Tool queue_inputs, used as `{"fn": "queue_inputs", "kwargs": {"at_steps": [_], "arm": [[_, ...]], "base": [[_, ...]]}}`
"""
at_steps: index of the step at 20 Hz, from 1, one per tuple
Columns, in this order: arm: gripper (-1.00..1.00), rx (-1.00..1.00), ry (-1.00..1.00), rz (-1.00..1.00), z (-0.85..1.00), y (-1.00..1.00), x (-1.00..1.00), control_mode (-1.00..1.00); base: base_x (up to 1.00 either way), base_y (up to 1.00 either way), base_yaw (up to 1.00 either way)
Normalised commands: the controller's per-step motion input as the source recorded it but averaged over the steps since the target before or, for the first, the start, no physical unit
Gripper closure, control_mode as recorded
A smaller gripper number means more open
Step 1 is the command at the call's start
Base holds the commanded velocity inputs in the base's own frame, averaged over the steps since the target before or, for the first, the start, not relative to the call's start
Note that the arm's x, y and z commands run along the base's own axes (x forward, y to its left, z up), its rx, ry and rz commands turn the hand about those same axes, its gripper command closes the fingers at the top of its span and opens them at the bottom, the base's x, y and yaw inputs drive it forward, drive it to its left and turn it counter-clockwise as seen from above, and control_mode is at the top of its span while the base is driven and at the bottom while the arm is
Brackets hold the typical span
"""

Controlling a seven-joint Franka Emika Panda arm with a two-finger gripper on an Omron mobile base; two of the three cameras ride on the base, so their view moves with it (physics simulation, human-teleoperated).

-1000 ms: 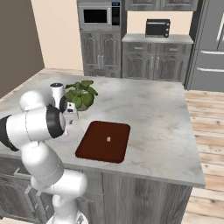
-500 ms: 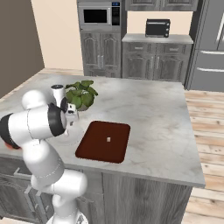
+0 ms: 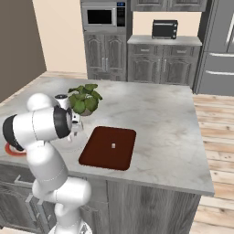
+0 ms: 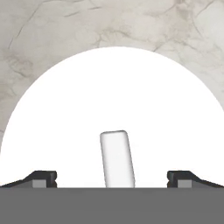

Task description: Move the dessert items from the plates to the tray.

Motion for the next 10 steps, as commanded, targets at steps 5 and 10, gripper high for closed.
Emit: {"fn": "queue_inputs", "kwargs": {"at_steps": [5, 10], "arm": [[-1.00, 0.00, 0.00, 0.00, -0.23, 0.00, 0.00, -1.00], [-1.00, 0.00, 0.00, 0.00, -0.17, 0.00, 0.00, -1.00]], "base": [[0.00, 0.00, 0.00], [0.00, 0.00, 0.00]]}}
